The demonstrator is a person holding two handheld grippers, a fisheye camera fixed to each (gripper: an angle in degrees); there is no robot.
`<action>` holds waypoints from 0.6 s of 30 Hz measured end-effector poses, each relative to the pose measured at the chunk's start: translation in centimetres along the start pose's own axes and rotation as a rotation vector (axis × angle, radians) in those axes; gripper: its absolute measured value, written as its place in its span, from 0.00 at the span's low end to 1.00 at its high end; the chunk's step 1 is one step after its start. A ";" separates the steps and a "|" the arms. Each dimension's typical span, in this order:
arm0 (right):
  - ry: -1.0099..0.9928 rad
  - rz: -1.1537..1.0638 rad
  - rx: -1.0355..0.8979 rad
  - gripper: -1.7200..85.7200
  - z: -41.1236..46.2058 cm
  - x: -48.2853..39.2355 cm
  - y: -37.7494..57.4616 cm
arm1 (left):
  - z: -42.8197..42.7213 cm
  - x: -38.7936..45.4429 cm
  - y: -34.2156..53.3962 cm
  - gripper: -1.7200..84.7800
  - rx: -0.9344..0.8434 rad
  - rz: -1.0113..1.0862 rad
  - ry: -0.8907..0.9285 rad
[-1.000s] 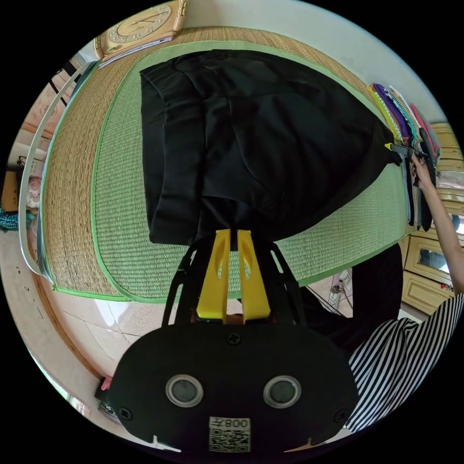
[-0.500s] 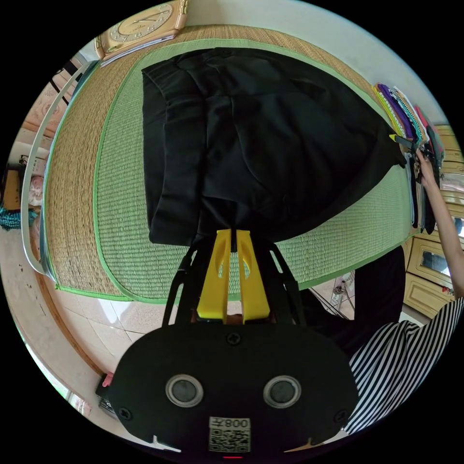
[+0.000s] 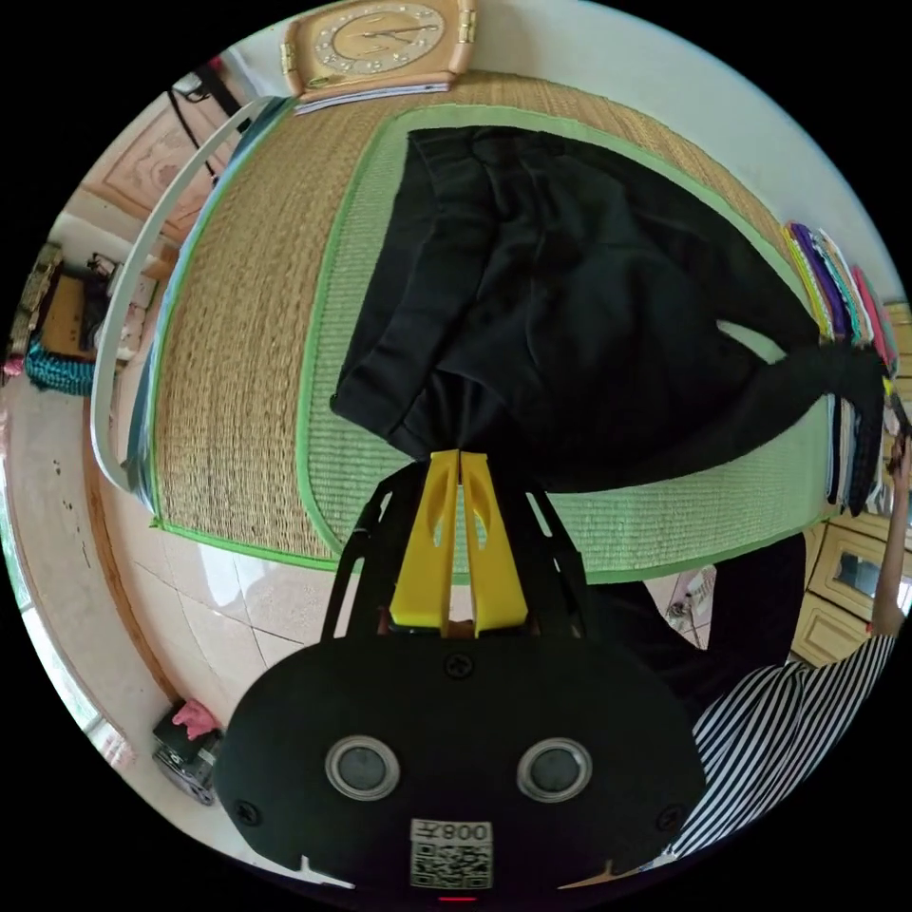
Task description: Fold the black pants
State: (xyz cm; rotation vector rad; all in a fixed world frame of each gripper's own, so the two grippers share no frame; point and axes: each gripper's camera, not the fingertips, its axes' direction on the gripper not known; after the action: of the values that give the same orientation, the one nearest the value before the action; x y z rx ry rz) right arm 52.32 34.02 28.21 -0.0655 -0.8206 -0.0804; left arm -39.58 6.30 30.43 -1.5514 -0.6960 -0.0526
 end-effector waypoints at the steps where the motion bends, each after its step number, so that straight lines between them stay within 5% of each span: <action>1: 0.007 -0.001 -0.031 0.03 -0.4 0.0 1.2 | 0.2 -0.2 0.0 0.02 0.003 -0.011 0.007; 5: 0.080 0.211 -0.351 0.02 1.5 3.6 10.9 | 2.2 -0.8 0.2 0.02 -0.017 -0.107 0.012; 10: -0.028 0.486 -0.221 0.02 -0.5 6.8 18.3 | 2.2 1.6 -0.2 0.02 0.119 -0.054 0.183; 18: -0.079 0.487 -0.169 0.08 0.7 7.9 17.8 | 4.7 17.2 -5.7 0.05 0.075 0.516 0.421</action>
State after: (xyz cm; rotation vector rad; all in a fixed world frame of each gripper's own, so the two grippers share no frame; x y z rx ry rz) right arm 58.96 51.47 34.00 -0.4273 -0.8559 0.3149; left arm -29.95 16.98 42.47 -1.5404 0.0416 0.0327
